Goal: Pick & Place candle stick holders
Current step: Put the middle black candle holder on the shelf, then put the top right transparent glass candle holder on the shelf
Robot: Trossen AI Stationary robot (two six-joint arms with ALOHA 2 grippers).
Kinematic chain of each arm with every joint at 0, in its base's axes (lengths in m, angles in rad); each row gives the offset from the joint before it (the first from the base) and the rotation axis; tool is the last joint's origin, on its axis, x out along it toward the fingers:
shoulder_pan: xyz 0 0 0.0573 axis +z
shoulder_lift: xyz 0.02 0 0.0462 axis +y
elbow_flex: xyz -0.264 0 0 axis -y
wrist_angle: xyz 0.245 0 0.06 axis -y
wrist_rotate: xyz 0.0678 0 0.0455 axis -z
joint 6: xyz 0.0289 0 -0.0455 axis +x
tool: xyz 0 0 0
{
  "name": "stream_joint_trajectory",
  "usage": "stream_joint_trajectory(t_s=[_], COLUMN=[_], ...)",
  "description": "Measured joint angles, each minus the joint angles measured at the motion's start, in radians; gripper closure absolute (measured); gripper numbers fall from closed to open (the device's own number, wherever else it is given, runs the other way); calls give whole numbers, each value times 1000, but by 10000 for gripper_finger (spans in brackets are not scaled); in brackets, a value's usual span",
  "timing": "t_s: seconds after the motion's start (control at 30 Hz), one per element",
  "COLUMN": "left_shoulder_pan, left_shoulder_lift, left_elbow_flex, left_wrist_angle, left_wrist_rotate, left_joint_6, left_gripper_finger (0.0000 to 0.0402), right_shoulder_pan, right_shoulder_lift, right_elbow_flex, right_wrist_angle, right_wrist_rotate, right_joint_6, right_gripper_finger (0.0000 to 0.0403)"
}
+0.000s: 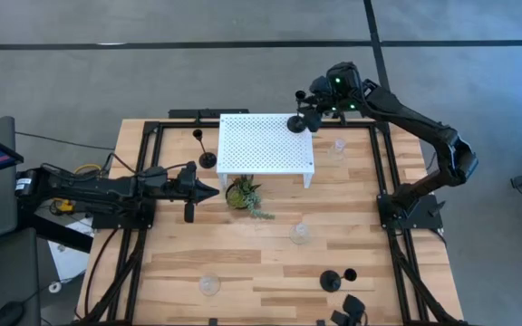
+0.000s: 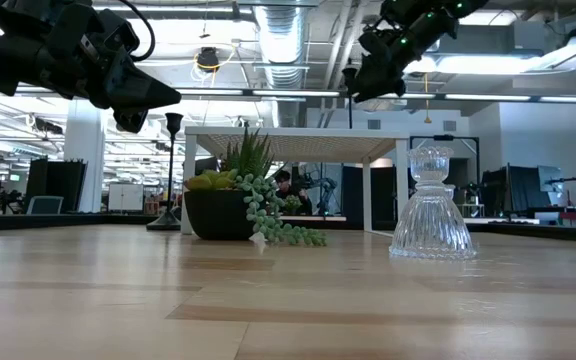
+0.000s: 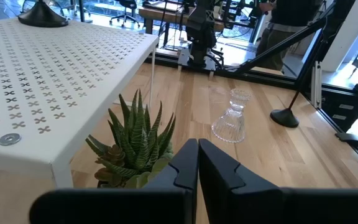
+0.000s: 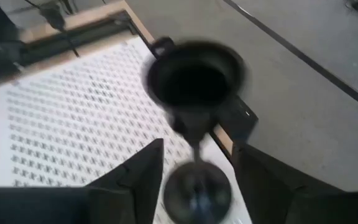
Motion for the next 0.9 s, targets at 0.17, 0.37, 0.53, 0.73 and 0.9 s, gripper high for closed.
stream_joint_trajectory(t_s=[0.17,0.37,0.53,0.73,0.9], left_shoulder_pan=[0,0,0,0,0], left_shoulder_lift=[0,0,0,-3,-5], left_elbow_flex=[0,0,0,1,1], left_wrist_angle=[0,0,0,2,0], left_wrist_rotate=[0,0,0,0,0], left_joint_6=[0,0,0,49,76], left_gripper_finger=[389,389,389,389,389], right_shoulder_pan=[-13,-13,14,80,159], right_shoulder_lift=[-66,-165,-250,-329,-382], right_elbow_flex=[0,0,0,0,-10], right_wrist_angle=[-101,-247,-407,-578,-626], right_wrist_rotate=[19,18,18,16,17], right_joint_6=[-26,-27,-27,-30,-53], right_gripper_finger=[199,202,241,340,394])
